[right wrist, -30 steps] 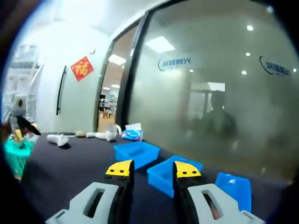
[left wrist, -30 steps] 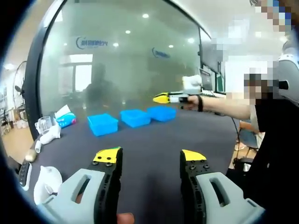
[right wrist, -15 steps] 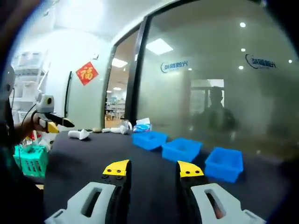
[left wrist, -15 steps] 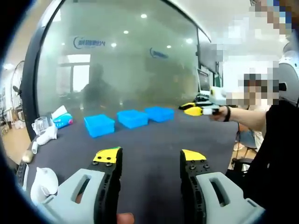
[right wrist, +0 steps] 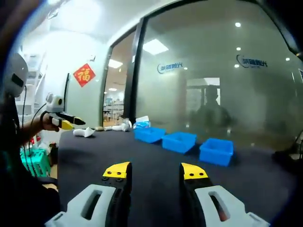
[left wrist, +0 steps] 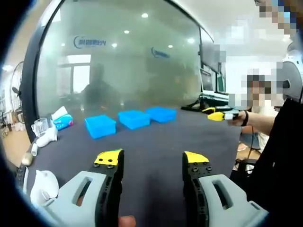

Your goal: Sort the screws, nuts, and washers into the corresponding bins

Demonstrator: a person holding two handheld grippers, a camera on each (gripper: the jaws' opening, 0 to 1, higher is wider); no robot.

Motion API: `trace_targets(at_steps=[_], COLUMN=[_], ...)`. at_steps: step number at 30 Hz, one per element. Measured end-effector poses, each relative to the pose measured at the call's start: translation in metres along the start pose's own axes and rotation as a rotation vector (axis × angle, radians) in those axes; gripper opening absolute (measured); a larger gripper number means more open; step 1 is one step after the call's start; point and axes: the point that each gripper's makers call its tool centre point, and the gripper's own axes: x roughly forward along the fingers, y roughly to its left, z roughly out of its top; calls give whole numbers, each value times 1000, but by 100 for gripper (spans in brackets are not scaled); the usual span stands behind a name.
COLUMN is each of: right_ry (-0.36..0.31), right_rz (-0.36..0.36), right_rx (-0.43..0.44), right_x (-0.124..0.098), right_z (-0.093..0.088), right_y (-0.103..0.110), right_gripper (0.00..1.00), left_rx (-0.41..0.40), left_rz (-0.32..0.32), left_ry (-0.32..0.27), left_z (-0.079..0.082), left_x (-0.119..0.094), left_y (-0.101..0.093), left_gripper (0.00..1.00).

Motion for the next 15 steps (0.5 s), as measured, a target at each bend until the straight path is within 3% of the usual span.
trace_targets(at_steps=[11,15], right_ry=[0,25], right_rz=[20,60], right_rx=[-12,-31], right_x=[-10,-9], right_z=[6,6], right_y=[1,6], right_gripper=[37,37], left_rx=[16,18], left_rz=[-4,-6], left_ry=[-5,-5], left_z=[4,3], left_x=[-3,-5], left_y=[-1,-2], left_gripper=[48,48])
